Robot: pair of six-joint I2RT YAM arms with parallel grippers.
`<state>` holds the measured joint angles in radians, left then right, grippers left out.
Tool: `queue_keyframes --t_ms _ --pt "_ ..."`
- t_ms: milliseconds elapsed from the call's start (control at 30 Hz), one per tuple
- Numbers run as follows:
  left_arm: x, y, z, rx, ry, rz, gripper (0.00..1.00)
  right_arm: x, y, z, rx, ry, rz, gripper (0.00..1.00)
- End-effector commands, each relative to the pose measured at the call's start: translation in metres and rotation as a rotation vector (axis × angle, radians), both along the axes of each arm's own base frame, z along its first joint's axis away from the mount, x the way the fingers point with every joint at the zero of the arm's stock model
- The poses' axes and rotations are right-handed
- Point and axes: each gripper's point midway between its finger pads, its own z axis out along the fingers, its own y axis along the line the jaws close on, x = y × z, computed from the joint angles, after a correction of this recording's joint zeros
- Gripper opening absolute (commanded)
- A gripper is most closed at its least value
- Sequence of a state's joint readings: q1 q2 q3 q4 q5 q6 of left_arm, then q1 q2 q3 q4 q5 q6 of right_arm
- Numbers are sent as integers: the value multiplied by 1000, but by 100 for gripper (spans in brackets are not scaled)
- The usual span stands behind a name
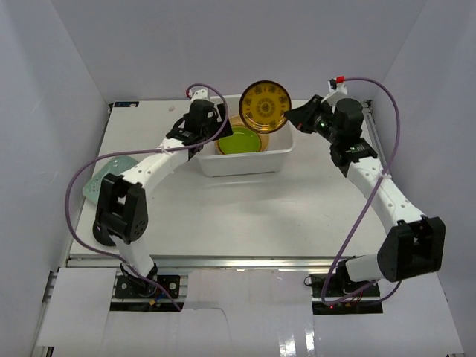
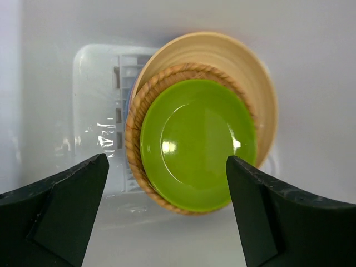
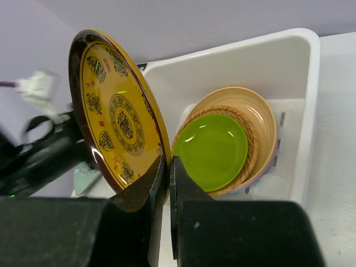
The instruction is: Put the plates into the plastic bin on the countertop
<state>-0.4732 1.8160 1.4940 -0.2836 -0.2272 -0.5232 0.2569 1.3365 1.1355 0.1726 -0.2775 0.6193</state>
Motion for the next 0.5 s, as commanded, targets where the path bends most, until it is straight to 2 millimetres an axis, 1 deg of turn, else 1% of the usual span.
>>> queue_keyframes --t_ms 0,33,67,100,133,167,200,233,267,300,333,367,400,433,467 --pt "-24 9 127 -116 -289 -50 98 22 17 7 -79 -7 -15 8" --pt "-42 17 164 -145 -364 -59 98 33 24 -8 -110 24 -26 8" --pt "-52 19 179 -163 -400 -71 98 34 38 -9 -128 26 -5 8" --pt "-62 20 188 -178 -420 -92 98 38 45 -4 -130 23 4 8" --pt "-82 27 200 -192 -451 -106 98 48 54 -22 -142 62 20 8" --pt "-92 30 205 -196 -465 -121 98 50 63 -27 -147 75 33 8" --pt "-103 32 207 -195 -476 -141 98 55 69 -24 -148 75 34 8" --pt "-110 36 193 -178 -459 -144 98 62 73 -49 -173 137 38 8" --pt "-128 47 202 -168 -486 -143 98 63 81 -55 -183 150 50 8" --pt "-135 53 198 -153 -482 -139 98 67 86 -57 -188 159 55 8" --pt "-141 62 179 -122 -454 -116 98 73 91 -76 -207 196 59 8" --pt "-156 73 179 -109 -463 -105 98 73 98 -82 -219 209 67 8" --pt "-160 81 171 -93 -450 -83 98 74 103 -89 -233 219 71 8" --pt "-163 93 163 -70 -441 -31 98 79 104 -101 -254 244 55 8" --pt "-168 100 142 -37 -395 -12 98 79 108 -106 -263 252 53 8"
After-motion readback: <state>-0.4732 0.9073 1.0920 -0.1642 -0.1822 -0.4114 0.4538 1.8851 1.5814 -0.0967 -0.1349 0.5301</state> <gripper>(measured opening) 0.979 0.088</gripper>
